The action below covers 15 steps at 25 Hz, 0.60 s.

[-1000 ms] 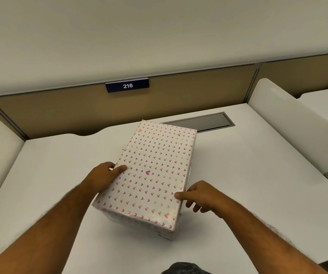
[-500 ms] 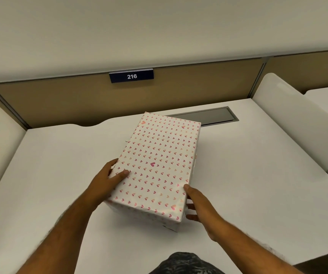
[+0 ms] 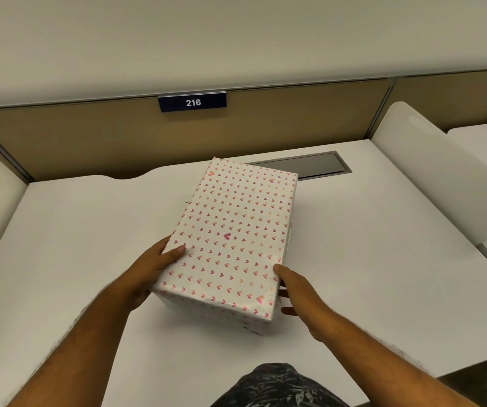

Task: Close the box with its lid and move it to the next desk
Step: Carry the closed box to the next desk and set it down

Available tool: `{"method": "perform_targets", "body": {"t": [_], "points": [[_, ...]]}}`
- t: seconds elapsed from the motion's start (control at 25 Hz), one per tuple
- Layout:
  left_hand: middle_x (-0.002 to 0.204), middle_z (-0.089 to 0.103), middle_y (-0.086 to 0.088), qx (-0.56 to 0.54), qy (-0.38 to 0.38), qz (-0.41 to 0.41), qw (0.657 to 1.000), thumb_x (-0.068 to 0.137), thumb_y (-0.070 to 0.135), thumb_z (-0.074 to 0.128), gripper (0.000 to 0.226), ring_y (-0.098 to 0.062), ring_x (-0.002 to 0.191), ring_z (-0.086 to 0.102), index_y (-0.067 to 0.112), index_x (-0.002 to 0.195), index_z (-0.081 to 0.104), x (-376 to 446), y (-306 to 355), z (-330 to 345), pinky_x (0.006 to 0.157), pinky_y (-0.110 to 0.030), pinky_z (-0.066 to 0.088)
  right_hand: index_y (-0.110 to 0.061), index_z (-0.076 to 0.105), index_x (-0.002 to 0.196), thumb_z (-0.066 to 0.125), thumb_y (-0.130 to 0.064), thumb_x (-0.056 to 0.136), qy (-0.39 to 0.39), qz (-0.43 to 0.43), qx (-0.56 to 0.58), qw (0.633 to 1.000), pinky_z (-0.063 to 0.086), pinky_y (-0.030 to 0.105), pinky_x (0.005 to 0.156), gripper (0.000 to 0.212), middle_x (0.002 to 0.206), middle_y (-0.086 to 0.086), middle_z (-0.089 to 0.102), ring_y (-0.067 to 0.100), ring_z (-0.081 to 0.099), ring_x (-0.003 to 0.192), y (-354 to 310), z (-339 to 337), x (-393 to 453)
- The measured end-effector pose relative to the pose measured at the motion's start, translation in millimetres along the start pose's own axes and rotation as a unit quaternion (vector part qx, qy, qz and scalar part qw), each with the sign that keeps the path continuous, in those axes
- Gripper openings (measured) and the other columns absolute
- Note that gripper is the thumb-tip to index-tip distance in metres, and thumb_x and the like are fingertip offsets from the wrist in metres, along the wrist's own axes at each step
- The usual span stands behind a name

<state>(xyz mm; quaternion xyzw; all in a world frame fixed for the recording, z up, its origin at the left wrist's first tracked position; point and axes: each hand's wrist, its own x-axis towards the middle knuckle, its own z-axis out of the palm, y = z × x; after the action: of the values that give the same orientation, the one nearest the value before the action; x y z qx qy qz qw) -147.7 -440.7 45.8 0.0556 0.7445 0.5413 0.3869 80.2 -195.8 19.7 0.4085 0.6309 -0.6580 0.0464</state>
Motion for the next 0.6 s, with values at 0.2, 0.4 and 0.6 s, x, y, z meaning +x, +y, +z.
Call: {"method": "perform_targets", "body": {"t": [0.2,0.4,0.6], "points": [[0.136,0.075,0.0,-0.055,0.018,0.022,0.998,0.086,0.037,0.083,0.066,-0.033,0.116,0.075,0.029,0.147,0.059,-1.0,-5.3,-1.9,0.106,-0.051,0.058,-0.038,0.046,0.147,0.073,-0.065,0.084,-0.054,-0.031,0.051,0.997,0.056,0.054,0.108,0.073,0.139,-0.01,0.071,0.02,0.068,0.127,8.5,15.1,-13.8],[0.139,0.071,0.008,-0.055,0.016,0.078,0.995,0.068,0.039,0.09,0.089,-0.024,0.123,0.07,0.031,0.15,0.055,-19.1,-9.0,-6.2,0.102,-0.044,0.059,-0.033,0.059,0.133,0.072,-0.054,0.082,-0.033,-0.094,0.1,0.99,0.062,0.02,0.069,0.056,0.112,-0.018,0.082,0.008,0.079,0.102,-15.3,24.4,-5.8],[0.133,0.072,0.012,-0.088,0.104,0.131,0.982,0.069,0.045,0.088,0.078,-0.023,0.116,0.072,0.039,0.141,0.058,-30.7,2.8,-48.9,0.091,-0.041,0.064,-0.034,0.061,0.13,0.068,-0.054,0.082,-0.058,-0.132,0.079,0.986,0.061,0.017,0.068,0.053,0.111,-0.018,0.081,0.004,0.078,0.1,-68.7,61.5,16.1]]}}
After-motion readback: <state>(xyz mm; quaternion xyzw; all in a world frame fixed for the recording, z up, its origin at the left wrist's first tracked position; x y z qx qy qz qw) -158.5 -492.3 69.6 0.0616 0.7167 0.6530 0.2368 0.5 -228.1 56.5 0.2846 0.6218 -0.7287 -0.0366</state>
